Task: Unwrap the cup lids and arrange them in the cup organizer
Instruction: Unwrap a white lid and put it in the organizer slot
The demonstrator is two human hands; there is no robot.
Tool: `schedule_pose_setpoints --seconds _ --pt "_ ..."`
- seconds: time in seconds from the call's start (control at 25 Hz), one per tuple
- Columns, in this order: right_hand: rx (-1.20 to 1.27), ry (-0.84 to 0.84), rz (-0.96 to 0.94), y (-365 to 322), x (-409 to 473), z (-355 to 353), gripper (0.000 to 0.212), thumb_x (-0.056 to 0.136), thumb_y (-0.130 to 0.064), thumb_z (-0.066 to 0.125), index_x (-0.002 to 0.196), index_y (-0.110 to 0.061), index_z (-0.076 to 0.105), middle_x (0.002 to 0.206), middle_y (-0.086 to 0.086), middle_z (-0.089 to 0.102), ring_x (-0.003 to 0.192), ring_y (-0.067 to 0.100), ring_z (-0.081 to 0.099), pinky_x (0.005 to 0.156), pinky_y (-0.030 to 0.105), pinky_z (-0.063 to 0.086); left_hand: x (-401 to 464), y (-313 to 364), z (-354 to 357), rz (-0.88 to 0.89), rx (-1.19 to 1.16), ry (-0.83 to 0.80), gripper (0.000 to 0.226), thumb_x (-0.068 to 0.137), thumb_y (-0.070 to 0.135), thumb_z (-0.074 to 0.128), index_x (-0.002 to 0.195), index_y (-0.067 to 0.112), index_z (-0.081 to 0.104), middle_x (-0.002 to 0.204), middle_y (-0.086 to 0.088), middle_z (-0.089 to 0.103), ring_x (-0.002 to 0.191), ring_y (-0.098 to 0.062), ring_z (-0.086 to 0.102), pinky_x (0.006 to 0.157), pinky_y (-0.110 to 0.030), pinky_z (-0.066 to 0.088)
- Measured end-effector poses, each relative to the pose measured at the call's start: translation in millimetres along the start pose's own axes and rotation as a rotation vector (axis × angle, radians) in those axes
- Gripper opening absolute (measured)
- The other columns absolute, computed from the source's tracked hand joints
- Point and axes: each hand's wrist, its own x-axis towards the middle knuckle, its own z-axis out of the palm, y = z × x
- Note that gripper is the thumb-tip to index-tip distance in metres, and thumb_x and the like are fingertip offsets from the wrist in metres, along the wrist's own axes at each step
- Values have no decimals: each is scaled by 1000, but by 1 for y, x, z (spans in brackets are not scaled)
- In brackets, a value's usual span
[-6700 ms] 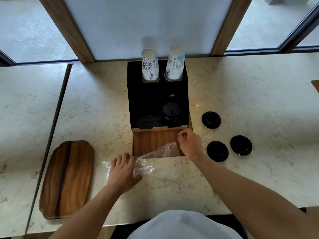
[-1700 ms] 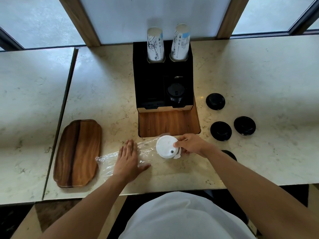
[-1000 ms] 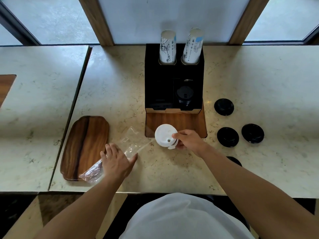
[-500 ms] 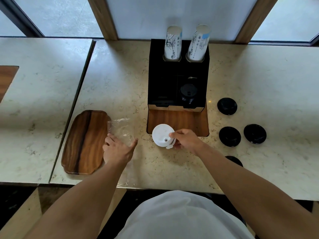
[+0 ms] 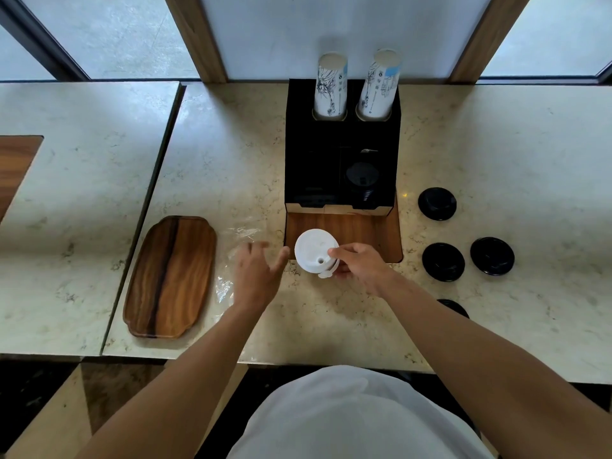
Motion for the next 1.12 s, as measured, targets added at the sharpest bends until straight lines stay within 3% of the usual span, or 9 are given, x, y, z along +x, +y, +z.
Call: schedule_pose_setpoints --seconds 0.12,0.24,0.48,0.72,0.88,0.96,1.0,1.04,1.12 --pt "56 -3 -44 -9 -3 2 39 86 -30 78 116 -9 65 115 13 72 97 27 74 85 43 62 2 26 11 -195 -321 -179 64 85 67 61 123 15 63 108 1 68 93 -17 66 74 -34 54" --pt "74 4 -77 -23 -6 4 48 87 -32 78 125 -10 57 121 12 68 101 29 73 89 46 61 8 38 16 -383 -655 -243 52 88 49 71 123 13 62 113 -8 72 93 -22 73 79 -46 63" --pt "28 70 -169 -57 -2 11 44 91 -29 73 125 -13 50 125 11 63 104 30 71 86 44 62 35 54 13 -331 -813 -151 39 89 33 76 118 12 61 106 -8 74 82 -17 77 68 -32 63" --pt "-32 226 -264 -94 17 20 40 92 -32 70 124 -20 50 119 7 63 98 24 71 78 32 63 81 78 6 -271 -646 -21 27 85 38 77 107 23 71 91 13 72 84 -8 72 75 -30 61" --pt "-126 306 -299 -112 37 29 42 94 -35 64 128 -19 46 121 9 62 99 25 69 83 39 62 109 90 8 -318 -628 10 32 89 37 70 116 20 71 98 5 73 90 -13 71 78 -33 59" --pt "-197 323 -306 -118 47 33 41 98 -32 61 132 -17 44 124 11 61 100 26 68 84 39 62 119 95 12 -344 -655 -9 14 92 29 63 98 27 76 87 8 71 87 -17 70 83 -44 62" --pt "-238 323 -309 -119 52 34 41 99 -31 59 133 -17 42 126 12 61 101 26 68 83 37 62 122 97 14 -358 -662 -16 19 92 24 59 83 30 75 78 10 69 81 -17 68 83 -48 61" --pt "-275 324 -311 -120 57 35 40 100 -30 57 134 -16 41 127 12 61 102 25 67 79 34 62 125 97 17 -375 -658 -28 26 91 21 55 73 28 73 73 9 67 76 -19 65 82 -49 60" --pt "-335 325 -307 -121 69 36 40 103 -28 53 137 -14 39 130 14 59 99 21 62 60 19 53 132 96 24 -391 -656 -68 27 88 19 50 72 15 72 73 -1 64 73 -20 57 75 -44 59"
